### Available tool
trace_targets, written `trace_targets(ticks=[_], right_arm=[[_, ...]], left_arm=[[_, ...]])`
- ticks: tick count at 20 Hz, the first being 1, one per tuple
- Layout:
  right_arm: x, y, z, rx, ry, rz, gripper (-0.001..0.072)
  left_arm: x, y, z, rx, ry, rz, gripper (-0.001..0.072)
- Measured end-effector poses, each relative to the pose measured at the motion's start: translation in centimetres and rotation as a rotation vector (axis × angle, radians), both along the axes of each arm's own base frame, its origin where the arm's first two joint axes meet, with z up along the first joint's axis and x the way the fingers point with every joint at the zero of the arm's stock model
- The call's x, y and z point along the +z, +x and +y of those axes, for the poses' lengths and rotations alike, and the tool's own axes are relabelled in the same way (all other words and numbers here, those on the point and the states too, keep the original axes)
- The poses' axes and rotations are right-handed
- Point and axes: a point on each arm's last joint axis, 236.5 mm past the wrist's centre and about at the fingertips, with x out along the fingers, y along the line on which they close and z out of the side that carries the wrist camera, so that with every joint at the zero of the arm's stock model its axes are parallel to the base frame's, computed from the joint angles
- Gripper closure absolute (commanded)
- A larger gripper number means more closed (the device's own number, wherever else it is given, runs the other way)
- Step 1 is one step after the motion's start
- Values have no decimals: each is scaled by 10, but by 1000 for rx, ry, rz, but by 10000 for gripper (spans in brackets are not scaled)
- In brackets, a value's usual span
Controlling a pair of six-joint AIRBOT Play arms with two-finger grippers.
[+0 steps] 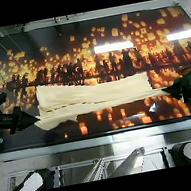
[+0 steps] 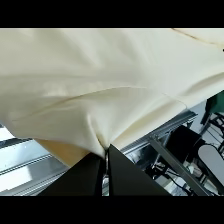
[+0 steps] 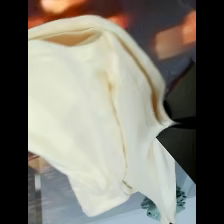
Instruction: Fold the shirts.
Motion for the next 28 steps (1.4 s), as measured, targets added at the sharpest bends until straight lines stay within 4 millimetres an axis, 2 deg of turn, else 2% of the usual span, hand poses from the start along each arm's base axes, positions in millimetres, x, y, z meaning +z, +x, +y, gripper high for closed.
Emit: trace_targets(ticks=[4,6,9,12,16,18,24,28], right_arm=[[15,23,4,-21,-8,-118,694],[13,36,9,-30,-24,-145,694],[-7,50,22,-20,-51,-125,694],[-37,58,33,-9,-85,-67,694],[-70,65,31,-25,-145,-13,694],[-75,72,28,-30,-169,-25,693],[-68,94,23,-69,-187,-121,693],[-81,93,26,-62,-175,-97,693]], left_arm=[[2,18,15,39,31,-40,683],[3,35,20,25,46,-61,684],[0,61,15,-40,58,-73,683],[-8,90,-1,-133,57,-77,684],[-21,129,-11,-218,59,-80,684],[-30,144,-9,-237,56,-63,684],[-69,154,3,-290,54,59,685],[-82,150,4,-306,40,114,685]])
